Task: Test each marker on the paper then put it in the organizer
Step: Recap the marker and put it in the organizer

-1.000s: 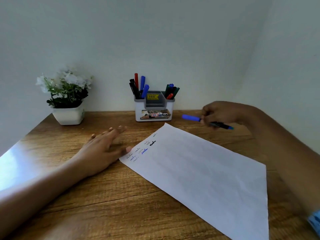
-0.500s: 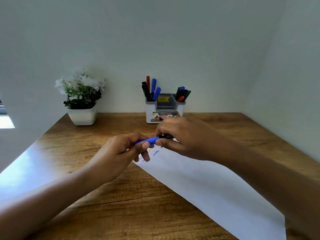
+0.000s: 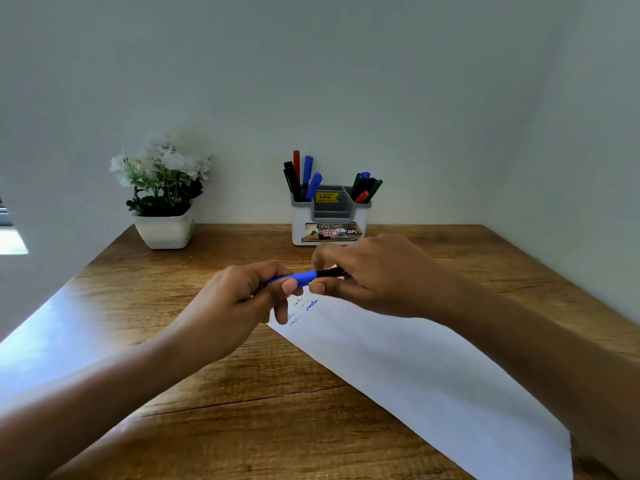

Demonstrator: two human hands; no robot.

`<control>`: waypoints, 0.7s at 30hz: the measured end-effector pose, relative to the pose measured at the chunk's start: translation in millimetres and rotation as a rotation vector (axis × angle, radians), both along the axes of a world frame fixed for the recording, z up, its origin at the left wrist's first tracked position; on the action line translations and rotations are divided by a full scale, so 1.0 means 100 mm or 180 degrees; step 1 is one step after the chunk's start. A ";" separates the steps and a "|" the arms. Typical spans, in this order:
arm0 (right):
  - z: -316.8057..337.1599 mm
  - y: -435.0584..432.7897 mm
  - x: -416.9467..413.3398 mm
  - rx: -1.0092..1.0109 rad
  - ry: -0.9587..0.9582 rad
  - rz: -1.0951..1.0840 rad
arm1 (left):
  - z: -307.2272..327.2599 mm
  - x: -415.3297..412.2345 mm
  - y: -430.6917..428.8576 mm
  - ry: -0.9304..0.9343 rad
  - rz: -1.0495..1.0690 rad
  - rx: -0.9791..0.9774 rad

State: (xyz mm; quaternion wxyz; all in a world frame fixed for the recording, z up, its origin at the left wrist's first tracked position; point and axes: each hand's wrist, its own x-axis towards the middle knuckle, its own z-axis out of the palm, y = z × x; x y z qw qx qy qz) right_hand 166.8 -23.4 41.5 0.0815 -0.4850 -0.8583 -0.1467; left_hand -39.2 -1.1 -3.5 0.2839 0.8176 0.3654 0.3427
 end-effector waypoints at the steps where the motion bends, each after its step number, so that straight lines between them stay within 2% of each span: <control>1: 0.05 0.01 0.05 -0.0213 0.0072 -0.0099 | 0.00 0.00 0.01 -0.0087 -0.0013 -0.0048; 3: 0.15 0.04 0.19 -0.0814 0.0408 -0.0164 | -0.01 -0.02 0.05 -0.0300 0.0024 -0.0135; 5: 0.22 0.09 0.35 -0.1317 0.1243 0.0066 | -0.04 -0.06 0.11 -0.0426 0.0154 -0.0153; 8: 0.26 0.18 0.56 -0.1773 0.3445 0.0422 | -0.11 -0.11 0.21 -0.0248 0.0519 -0.0031; 10: 0.23 0.24 0.64 -0.2392 0.4928 0.0641 | -0.14 -0.13 0.25 0.0002 0.0650 0.0014; 11: 0.19 0.28 0.67 -0.2667 0.5419 0.0752 | -0.15 -0.14 0.27 0.0106 0.0671 0.0037; 12: 0.13 0.32 0.67 -0.2785 0.5645 0.0774 | -0.16 -0.14 0.28 0.0204 0.0690 0.0060; 14: -0.01 0.40 0.63 -0.2633 0.5435 0.0540 | -0.17 -0.13 0.29 0.0364 0.0716 0.0069; 18: -0.24 0.62 0.50 -0.1975 0.4435 -0.0280 | -0.19 -0.11 0.30 0.0732 0.0677 0.0080; 21: -0.31 0.73 0.43 -0.1979 0.4146 -0.0625 | -0.21 -0.11 0.32 0.1004 0.0594 0.0071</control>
